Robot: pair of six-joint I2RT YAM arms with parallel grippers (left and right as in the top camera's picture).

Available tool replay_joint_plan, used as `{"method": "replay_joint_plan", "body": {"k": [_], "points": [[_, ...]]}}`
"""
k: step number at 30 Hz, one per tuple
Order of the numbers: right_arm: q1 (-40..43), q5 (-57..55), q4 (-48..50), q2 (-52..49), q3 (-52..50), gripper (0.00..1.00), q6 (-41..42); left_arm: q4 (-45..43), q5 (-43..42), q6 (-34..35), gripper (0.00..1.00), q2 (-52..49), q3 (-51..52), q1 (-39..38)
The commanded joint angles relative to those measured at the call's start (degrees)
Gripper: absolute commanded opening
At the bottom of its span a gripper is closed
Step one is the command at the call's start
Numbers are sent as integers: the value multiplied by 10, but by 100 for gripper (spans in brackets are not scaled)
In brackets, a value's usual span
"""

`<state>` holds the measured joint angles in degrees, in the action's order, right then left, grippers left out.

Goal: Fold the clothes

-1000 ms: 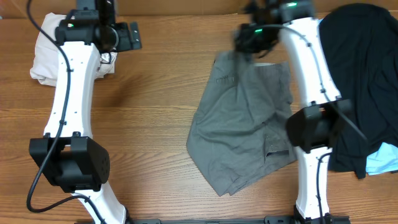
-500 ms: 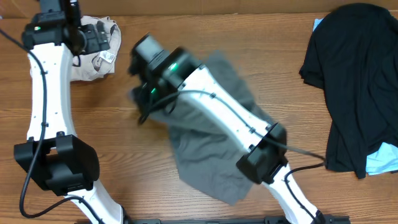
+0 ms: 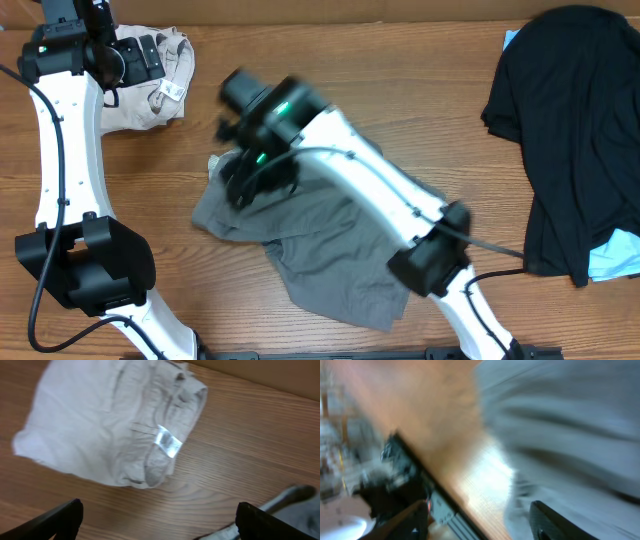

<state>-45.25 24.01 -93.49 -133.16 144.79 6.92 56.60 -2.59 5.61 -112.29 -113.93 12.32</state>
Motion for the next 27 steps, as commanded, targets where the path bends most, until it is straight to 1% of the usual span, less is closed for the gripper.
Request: {"method": "replay_joint_plan", "body": {"k": [1, 4, 6, 8, 13, 17, 18, 24, 27], "points": [[108, -86, -9, 58, 24, 77, 21, 2, -107, -42, 96, 2, -13, -37], [196, -92, -16, 58, 21, 77, 21, 2, -88, -78, 97, -9, -13, -92], [259, -92, -17, 58, 18, 78, 20, -2, -55, -99, 100, -20, -13, -141], [319, -89, -20, 57, 18, 80, 16, -12, -23, -105, 100, -39, -13, -183], [412, -89, -33, 57, 14, 87, -26, -34, -17, -118, 100, -106, -13, -249], [448, -90, -30, 57, -5, 87, -45, -47, -17, -118, 100, -164, -13, -268], [458, -95, -20, 57, -16, 87, -45, -62, -14, -117, 100, -186, -13, -271], [474, -103, 22, 57, -82, 86, -55, -119, -15, -101, 100, -246, -13, -275], [474, -113, 58, 57, -126, 82, -55, -149, -15, -99, 100, -259, -13, -276]]}}
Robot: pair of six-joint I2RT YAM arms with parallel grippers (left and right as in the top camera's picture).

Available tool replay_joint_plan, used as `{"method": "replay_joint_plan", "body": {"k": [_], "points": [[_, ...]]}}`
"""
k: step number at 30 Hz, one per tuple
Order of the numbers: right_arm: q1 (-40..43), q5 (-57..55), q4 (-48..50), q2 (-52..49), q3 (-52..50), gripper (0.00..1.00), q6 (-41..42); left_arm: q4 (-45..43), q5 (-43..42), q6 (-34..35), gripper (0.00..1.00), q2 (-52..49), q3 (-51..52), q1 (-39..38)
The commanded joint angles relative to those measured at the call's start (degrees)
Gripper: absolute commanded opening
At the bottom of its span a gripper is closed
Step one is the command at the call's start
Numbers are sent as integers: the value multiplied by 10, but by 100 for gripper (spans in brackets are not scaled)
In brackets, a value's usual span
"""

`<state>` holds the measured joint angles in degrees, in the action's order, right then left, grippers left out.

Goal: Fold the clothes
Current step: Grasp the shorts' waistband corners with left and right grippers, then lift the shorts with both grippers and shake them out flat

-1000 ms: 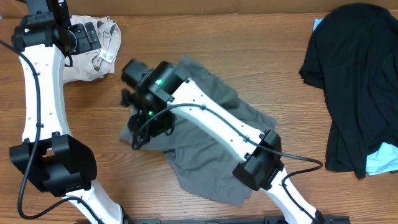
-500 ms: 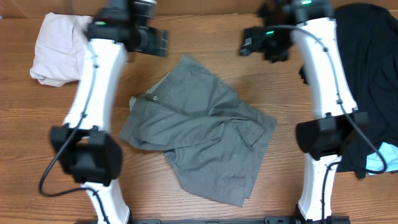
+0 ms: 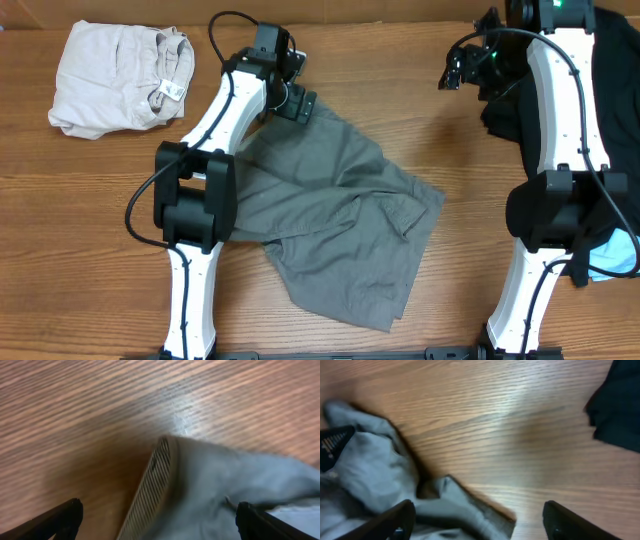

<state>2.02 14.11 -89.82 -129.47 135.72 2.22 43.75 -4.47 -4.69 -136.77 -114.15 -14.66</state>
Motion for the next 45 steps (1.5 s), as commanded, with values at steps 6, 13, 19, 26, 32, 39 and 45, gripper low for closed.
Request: {"method": "replay_joint_plan", "body": {"k": [6, 13, 19, 26, 32, 39, 45], "points": [[1, -14, 61, 20, -106, 69, -5, -28, 0, 4, 73, -25, -11, -14], [1, -3, 58, 21, -108, 66, -6, -33, -7, 4, 21, -25, -11, -26], [1, 12, 49, 22, -108, 65, -9, -16, 6, 4, 4, -18, -33, -23], [-3, 117, 66, 71, -105, 57, -28, 162, 47, 26, 4, -9, -301, -10], [-24, 114, 32, 85, -105, 61, -85, 259, 47, 57, 4, 1, -477, -16], [-45, 104, 47, 85, -115, 61, -85, 295, 47, 99, 4, 50, -545, -26], [-77, 36, 118, 85, -183, 65, -81, 302, 46, 120, 4, 68, -545, -27]]}}
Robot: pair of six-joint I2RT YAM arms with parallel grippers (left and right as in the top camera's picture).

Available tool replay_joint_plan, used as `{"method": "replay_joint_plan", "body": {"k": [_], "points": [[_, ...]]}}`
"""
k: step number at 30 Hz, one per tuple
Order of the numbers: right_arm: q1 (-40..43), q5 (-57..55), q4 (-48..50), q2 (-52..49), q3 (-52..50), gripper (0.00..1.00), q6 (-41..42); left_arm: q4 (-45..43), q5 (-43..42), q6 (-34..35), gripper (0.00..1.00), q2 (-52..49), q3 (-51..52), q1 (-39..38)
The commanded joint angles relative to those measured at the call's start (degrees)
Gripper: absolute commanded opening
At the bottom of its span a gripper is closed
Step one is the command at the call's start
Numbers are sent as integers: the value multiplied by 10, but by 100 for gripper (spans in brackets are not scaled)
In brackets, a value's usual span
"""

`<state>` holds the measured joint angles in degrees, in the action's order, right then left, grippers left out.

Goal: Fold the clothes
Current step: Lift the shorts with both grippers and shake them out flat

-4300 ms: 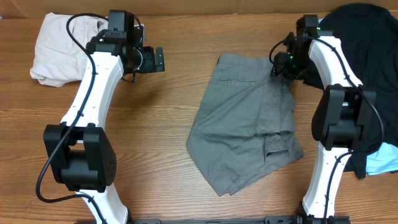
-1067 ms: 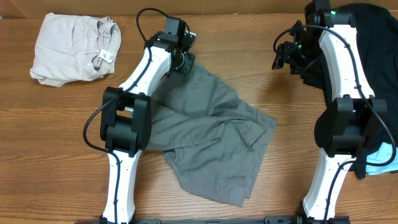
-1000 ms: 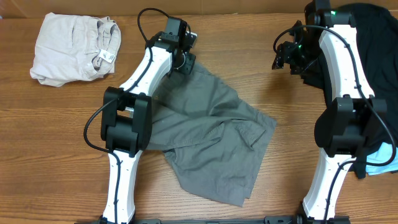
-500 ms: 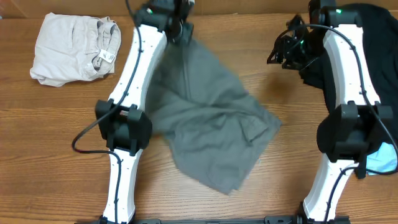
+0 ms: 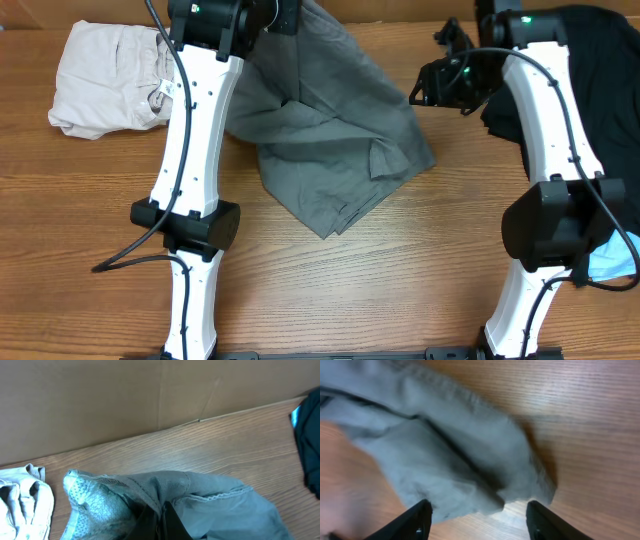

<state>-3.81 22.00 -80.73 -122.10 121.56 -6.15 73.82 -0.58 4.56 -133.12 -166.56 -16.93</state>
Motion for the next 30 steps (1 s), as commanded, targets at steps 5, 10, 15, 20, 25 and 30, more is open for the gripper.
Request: {"method": "replay_joint_plan", "body": {"k": [5, 10, 15, 20, 25, 30], "points": [[-16, -52, 97, 11, -128, 66, 3, 10, 6, 28, 4, 42, -21, -5], [-14, -62, 189, 11, -223, 70, 1, 5, 11, 28, 4, 61, -21, -3], [-13, -81, 269, 11, -280, 72, 1, 9, 12, 28, 4, 64, -21, -3], [-13, -80, 293, 11, -318, 49, 1, 8, 13, 28, 4, 65, -21, -3], [-6, -56, 286, 23, -309, 4, 18, 5, 46, 28, 4, 84, -21, -2], [15, -39, 209, 90, -216, 4, 19, -9, 91, 34, 4, 138, -21, -2]]}}
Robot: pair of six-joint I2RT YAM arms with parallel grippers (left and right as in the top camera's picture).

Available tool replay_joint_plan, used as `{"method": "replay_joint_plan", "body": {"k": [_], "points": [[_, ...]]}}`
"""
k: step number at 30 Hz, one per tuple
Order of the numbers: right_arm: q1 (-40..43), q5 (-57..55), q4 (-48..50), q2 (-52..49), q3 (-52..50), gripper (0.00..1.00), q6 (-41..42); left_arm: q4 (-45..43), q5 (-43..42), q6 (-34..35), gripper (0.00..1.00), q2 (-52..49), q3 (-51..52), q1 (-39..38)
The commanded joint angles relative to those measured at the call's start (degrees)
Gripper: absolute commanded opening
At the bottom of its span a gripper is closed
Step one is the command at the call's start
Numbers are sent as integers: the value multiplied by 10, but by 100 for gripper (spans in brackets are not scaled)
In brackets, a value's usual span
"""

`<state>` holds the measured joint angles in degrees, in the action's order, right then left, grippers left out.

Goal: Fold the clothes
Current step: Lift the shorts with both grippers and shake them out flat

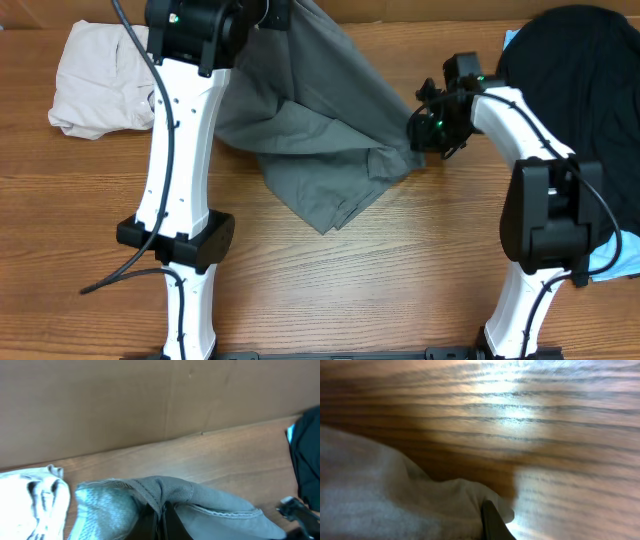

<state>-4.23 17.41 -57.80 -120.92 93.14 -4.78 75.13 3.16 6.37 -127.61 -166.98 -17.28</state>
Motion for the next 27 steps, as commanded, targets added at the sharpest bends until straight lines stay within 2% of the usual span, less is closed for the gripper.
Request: {"method": "replay_joint_plan", "body": {"k": [1, 10, 14, 24, 27], "points": [[23, 7, -48, 99, 101, 4, 5, -26, 55, 16, 4, 100, -17, 1], [56, 7, -304, 227, 414, 4, 5, -15, 78, 47, 4, 238, -17, 1], [76, 7, -385, 277, 509, 4, 5, 18, 78, 63, 4, 300, -17, 1], [83, -44, -392, 466, 525, 4, 20, 74, 80, 71, 4, 383, -17, 1], [83, -58, -392, 483, 525, 4, 20, 74, 103, 79, 4, 382, -15, 1]]}}
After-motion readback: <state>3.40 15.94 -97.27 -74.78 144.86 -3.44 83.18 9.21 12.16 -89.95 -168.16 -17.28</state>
